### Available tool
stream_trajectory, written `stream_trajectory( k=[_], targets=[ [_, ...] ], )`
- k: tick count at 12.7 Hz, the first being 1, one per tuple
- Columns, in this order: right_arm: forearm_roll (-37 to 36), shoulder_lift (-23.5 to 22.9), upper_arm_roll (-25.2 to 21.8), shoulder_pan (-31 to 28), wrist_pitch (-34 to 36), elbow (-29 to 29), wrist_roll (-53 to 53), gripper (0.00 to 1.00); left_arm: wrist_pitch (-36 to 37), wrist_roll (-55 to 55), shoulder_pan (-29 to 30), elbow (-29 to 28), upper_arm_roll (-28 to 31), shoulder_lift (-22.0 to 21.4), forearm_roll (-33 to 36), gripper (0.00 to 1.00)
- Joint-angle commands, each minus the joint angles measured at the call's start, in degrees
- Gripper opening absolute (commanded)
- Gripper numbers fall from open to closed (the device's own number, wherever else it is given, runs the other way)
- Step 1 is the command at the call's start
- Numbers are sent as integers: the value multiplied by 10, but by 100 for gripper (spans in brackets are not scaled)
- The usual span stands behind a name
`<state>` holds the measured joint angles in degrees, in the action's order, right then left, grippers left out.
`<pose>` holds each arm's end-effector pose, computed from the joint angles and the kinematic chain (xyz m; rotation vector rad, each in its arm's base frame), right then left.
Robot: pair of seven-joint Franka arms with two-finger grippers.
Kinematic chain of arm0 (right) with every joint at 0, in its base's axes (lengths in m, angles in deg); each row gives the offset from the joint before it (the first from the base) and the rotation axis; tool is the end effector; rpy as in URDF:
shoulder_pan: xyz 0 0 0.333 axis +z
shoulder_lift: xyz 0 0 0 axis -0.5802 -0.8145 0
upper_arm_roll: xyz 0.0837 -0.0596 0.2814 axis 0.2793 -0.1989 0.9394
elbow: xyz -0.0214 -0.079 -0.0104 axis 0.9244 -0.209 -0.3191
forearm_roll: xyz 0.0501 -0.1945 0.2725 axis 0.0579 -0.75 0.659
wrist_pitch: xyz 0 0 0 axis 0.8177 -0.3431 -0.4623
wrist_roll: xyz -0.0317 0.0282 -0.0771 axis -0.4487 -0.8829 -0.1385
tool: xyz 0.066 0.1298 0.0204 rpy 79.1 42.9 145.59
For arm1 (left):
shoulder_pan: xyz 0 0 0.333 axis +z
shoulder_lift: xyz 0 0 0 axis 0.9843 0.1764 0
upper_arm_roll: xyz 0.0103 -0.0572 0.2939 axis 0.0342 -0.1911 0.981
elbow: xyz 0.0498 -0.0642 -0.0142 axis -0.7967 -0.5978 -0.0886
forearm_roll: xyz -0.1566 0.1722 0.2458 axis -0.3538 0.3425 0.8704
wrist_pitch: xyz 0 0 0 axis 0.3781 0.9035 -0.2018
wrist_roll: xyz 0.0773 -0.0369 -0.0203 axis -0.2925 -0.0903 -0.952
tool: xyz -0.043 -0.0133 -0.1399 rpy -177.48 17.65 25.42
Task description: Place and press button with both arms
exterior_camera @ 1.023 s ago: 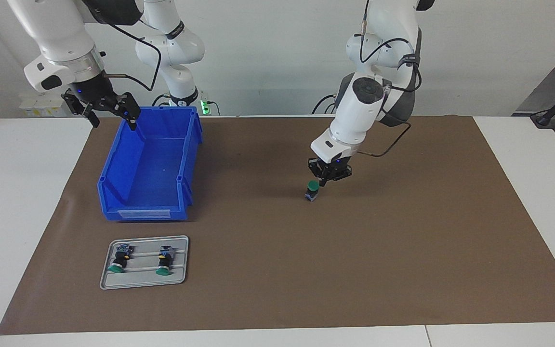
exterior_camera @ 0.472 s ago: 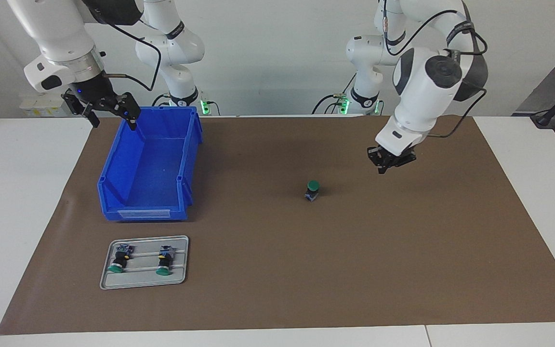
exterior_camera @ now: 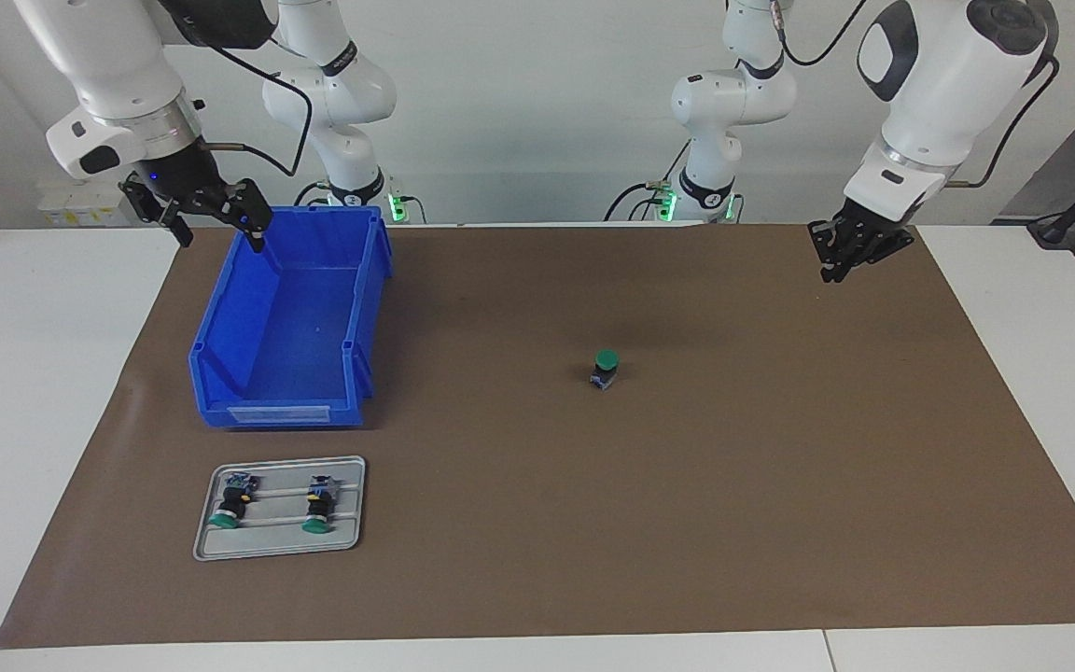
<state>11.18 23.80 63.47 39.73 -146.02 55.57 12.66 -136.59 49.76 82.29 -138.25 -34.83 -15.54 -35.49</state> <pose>0.4763 -0.0120 0.5700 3.1119 -0.1871 -0.0294 0.4816 -0.0482 0.5466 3.1309 -0.1571 0.0227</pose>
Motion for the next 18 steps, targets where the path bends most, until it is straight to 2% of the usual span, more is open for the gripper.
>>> stream_trajectory(
  k=[1, 2, 4, 6, 9, 10, 11, 13, 15, 18],
  targets=[
    [11, 17, 0, -6, 2, 15, 2, 100, 6, 2, 2, -4, -7, -14, 3, 70],
    [11, 17, 0, -7, -2, 14, 6, 100, 12, -5, 1, -7, -7, -17, 3, 100],
    [11, 21, 0, 0, -4, 15, 24, 100, 4, -3, 2, -9, -8, -18, 2, 100],
    [11, 15, 5, 27, -45, 22, 7, 100, 0, 3, 2, -10, -8, -17, 3, 100],
    [11, 6, 5, 105, -54, 25, -109, 100, -26, -5, 1, -16, -9, -18, 0, 100],
    [11, 3, 6, 133, -69, 35, -144, 100, -27, -4, -1, -17, -9, -18, 0, 100],
    [12, 0, 6, 160, -115, 62, -179, 100, -24, 0, -4, -16, -9, -18, 1, 100],
    [12, -58, 6, 213, -182, 70, -228, 100, -19, -1, -3, -16, -8, -18, 1, 100],
    [12, -143, 6, 272, -262, 44, -295, 100, -19, -2, 5, -16, -6, -18, 1, 100],
    [53, -231, 6, 327, -336, -8, -334, 99, -19, -2, 16, -16, -6, -18, 1, 100]
  ],
)
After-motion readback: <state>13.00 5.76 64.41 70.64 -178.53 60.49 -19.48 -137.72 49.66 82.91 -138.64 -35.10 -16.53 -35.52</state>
